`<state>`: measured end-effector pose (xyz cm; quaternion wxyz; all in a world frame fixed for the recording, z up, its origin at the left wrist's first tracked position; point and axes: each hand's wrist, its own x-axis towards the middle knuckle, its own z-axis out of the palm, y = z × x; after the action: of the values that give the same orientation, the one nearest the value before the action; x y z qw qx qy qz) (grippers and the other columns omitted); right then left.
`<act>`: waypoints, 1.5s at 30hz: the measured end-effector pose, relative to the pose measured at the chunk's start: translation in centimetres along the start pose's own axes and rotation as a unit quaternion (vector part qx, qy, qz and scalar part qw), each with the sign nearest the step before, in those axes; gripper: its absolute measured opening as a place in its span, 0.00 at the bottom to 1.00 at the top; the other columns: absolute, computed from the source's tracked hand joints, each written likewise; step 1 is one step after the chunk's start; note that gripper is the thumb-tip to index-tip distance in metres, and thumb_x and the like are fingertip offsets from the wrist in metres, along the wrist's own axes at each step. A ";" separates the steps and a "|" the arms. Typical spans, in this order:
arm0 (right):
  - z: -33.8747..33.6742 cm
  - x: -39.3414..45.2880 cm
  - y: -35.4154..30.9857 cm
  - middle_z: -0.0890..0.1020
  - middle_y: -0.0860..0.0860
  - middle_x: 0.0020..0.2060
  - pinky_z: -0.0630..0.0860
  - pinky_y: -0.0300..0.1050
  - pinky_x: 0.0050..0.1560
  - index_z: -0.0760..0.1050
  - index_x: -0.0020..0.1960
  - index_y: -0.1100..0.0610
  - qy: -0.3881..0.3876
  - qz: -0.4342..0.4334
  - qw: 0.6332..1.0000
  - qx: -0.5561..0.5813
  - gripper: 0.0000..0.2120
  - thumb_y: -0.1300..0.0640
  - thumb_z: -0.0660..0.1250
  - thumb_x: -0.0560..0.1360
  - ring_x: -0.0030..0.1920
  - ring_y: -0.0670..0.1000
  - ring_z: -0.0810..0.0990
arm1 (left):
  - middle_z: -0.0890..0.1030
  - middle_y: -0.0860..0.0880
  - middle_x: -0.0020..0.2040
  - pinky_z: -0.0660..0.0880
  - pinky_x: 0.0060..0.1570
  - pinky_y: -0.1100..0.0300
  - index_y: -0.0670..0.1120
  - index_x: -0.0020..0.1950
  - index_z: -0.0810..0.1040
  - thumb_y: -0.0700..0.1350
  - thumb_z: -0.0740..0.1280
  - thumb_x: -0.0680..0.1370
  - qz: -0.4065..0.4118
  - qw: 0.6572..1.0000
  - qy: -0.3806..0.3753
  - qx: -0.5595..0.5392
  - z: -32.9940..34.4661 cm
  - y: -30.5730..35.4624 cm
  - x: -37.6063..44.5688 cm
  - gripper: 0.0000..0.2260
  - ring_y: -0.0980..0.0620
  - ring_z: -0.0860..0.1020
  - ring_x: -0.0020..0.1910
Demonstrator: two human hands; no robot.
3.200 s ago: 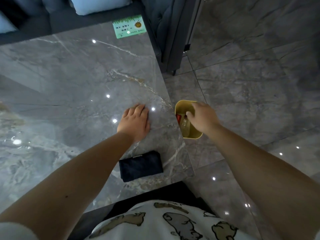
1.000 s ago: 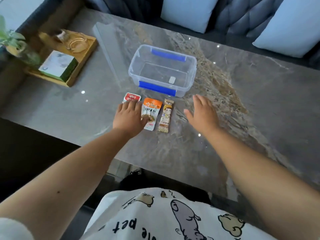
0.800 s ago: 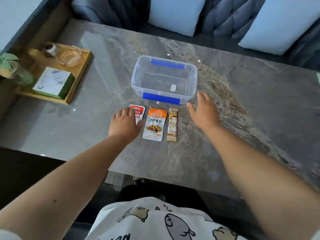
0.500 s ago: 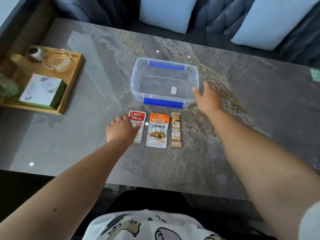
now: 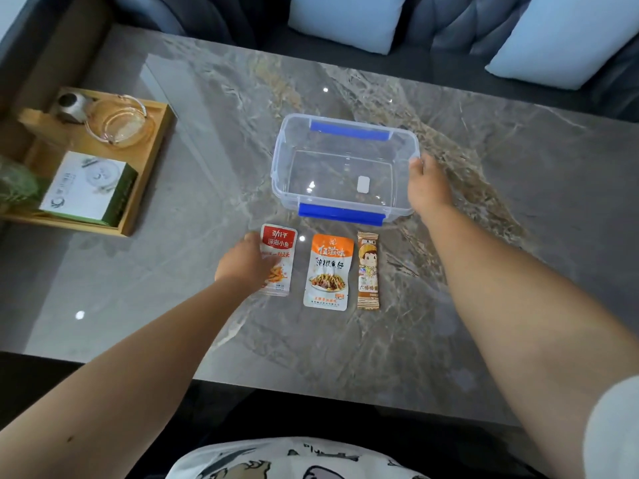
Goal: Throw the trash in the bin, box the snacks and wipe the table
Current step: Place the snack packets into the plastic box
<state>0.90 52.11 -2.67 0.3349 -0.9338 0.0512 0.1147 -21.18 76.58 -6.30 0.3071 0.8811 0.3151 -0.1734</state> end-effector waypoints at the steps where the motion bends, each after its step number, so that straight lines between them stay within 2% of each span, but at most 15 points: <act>1: 0.0 0.3 0.0 0.74 0.56 0.65 0.71 0.54 0.60 0.64 0.71 0.53 -0.001 0.005 1.000 0.000 0.23 0.44 0.48 0.81 0.62 0.59 0.74 | 0.80 0.48 0.50 0.73 0.39 0.56 0.49 0.56 0.72 0.50 0.68 0.76 -0.006 1.000 -0.012 -0.025 -0.5 -0.2 0.2 0.12 0.49 0.78 0.43; 3: -0.1 0.7 0.1 0.75 0.56 0.63 0.73 0.53 0.57 0.66 0.70 0.53 -0.004 0.011 1.000 -0.008 0.22 0.45 0.48 0.81 0.59 0.58 0.75 | 0.81 0.50 0.46 0.73 0.33 0.59 0.51 0.52 0.73 0.49 0.67 0.77 -0.012 0.997 -0.028 -0.066 -1.7 -0.8 0.6 0.06 0.53 0.78 0.37; 6: 0.0 1.0 0.5 0.78 0.55 0.56 0.74 0.51 0.50 0.69 0.65 0.52 -0.002 -0.003 1.000 -0.017 0.19 0.48 0.47 0.81 0.51 0.55 0.76 | 0.83 0.50 0.43 0.80 0.38 0.53 0.50 0.49 0.76 0.49 0.68 0.77 -0.013 0.991 -0.028 -0.130 -3.7 -1.6 0.3 0.04 0.51 0.82 0.39; 10: 0.3 1.0 0.8 0.78 0.55 0.58 0.74 0.54 0.53 0.69 0.65 0.51 0.014 -0.010 1.000 -0.024 0.19 0.47 0.47 0.81 0.54 0.57 0.76 | 0.85 0.47 0.44 0.81 0.41 0.49 0.49 0.50 0.79 0.47 0.70 0.77 -0.035 0.954 -0.011 -0.297 -6.6 -0.8 -1.0 0.04 0.48 0.84 0.40; 14: 0.5 0.9 0.8 0.78 0.56 0.56 0.75 0.59 0.54 0.68 0.65 0.52 0.011 -0.014 0.999 -0.029 0.19 0.47 0.46 0.81 0.53 0.60 0.77 | 0.85 0.52 0.37 0.77 0.26 0.60 0.49 0.46 0.80 0.46 0.70 0.76 0.003 0.930 0.019 -0.366 -9.7 3.4 -1.1 0.02 0.53 0.84 0.34; 17: 0.6 0.8 0.9 0.79 0.56 0.53 0.76 0.58 0.51 0.68 0.63 0.52 0.016 -0.019 1.000 -0.012 0.17 0.47 0.47 0.82 0.50 0.60 0.78 | 0.84 0.54 0.32 0.76 0.25 0.62 0.48 0.43 0.79 0.44 0.70 0.76 0.027 0.934 0.037 -0.355 -10.7 8.2 1.1 0.02 0.54 0.83 0.31; 21: 0.6 0.8 1.2 0.79 0.57 0.51 0.75 0.56 0.49 0.68 0.63 0.53 0.023 -0.028 0.999 -0.019 0.17 0.48 0.47 0.82 0.49 0.61 0.78 | 0.81 0.50 0.43 0.77 0.36 0.57 0.48 0.48 0.76 0.43 0.71 0.75 0.045 0.966 0.019 -0.255 -8.7 13.9 5.6 0.06 0.51 0.81 0.40; 26: 0.9 1.1 1.5 0.79 0.56 0.50 0.69 0.48 0.43 0.68 0.63 0.52 0.025 -0.035 0.999 -0.017 0.17 0.48 0.47 0.82 0.46 0.57 0.76 | 0.79 0.45 0.54 0.77 0.52 0.51 0.44 0.63 0.70 0.42 0.67 0.77 0.061 0.998 0.028 0.022 -5.1 16.6 10.2 0.16 0.45 0.78 0.53; 28: 1.0 1.1 1.6 0.79 0.54 0.47 0.69 0.48 0.41 0.69 0.61 0.52 0.027 -0.040 0.999 -0.018 0.16 0.48 0.47 0.82 0.44 0.56 0.76 | 0.78 0.43 0.56 0.76 0.53 0.50 0.43 0.64 0.68 0.41 0.67 0.76 0.056 0.994 0.029 0.090 -4.2 16.3 11.5 0.18 0.43 0.77 0.55; 30: 1.0 1.1 1.7 0.78 0.52 0.45 0.71 0.49 0.40 0.69 0.60 0.51 0.023 -0.044 0.999 -0.006 0.16 0.48 0.47 0.82 0.44 0.56 0.77 | 0.78 0.43 0.56 0.74 0.45 0.52 0.42 0.65 0.67 0.41 0.67 0.76 0.054 0.990 0.029 0.124 -3.6 16.0 12.2 0.18 0.45 0.76 0.52; 34: 0.7 1.1 1.7 0.79 0.53 0.55 0.76 0.53 0.50 0.67 0.67 0.51 0.002 -0.040 0.999 0.013 0.18 0.48 0.47 0.82 0.51 0.56 0.77 | 0.78 0.41 0.56 0.68 0.38 0.54 0.43 0.70 0.63 0.43 0.62 0.79 0.054 0.984 0.046 0.161 -3.0 15.6 12.8 0.20 0.43 0.76 0.50; 37: 0.6 1.2 1.6 0.79 0.54 0.55 0.76 0.54 0.50 0.67 0.67 0.52 -0.002 -0.048 0.999 0.005 0.18 0.49 0.47 0.82 0.51 0.56 0.78 | 0.75 0.39 0.60 0.72 0.45 0.51 0.41 0.74 0.58 0.38 0.64 0.77 0.103 0.952 0.065 0.281 -2.7 15.8 12.0 0.27 0.38 0.77 0.54; 39: 0.6 1.2 1.6 0.79 0.54 0.55 0.75 0.51 0.49 0.67 0.67 0.53 0.001 -0.054 0.999 0.004 0.18 0.49 0.47 0.82 0.52 0.57 0.77 | 0.71 0.40 0.65 0.73 0.50 0.47 0.42 0.70 0.65 0.36 0.65 0.75 0.169 0.929 0.069 0.321 -2.6 15.8 11.5 0.24 0.36 0.75 0.58; 42: 0.6 1.1 1.6 0.79 0.55 0.56 0.74 0.51 0.50 0.66 0.67 0.53 -0.003 -0.061 0.998 0.003 0.18 0.49 0.48 0.82 0.53 0.57 0.77 | 0.69 0.47 0.71 0.71 0.62 0.47 0.49 0.69 0.73 0.43 0.64 0.78 0.254 0.906 -0.036 0.338 -2.2 15.4 11.6 0.18 0.42 0.70 0.66; 45: 0.6 1.1 1.5 0.79 0.54 0.56 0.75 0.54 0.51 0.66 0.67 0.52 -0.010 -0.070 0.998 0.001 0.18 0.49 0.47 0.82 0.52 0.57 0.78 | 0.72 0.50 0.70 0.67 0.66 0.51 0.51 0.69 0.73 0.46 0.63 0.80 0.236 0.908 -0.100 0.331 -2.5 14.9 11.7 0.17 0.45 0.71 0.67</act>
<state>1.58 51.27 -4.30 0.3434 -0.9337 -0.0171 0.1003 -2.34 74.30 -3.81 0.0600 0.9588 -0.0096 -0.2774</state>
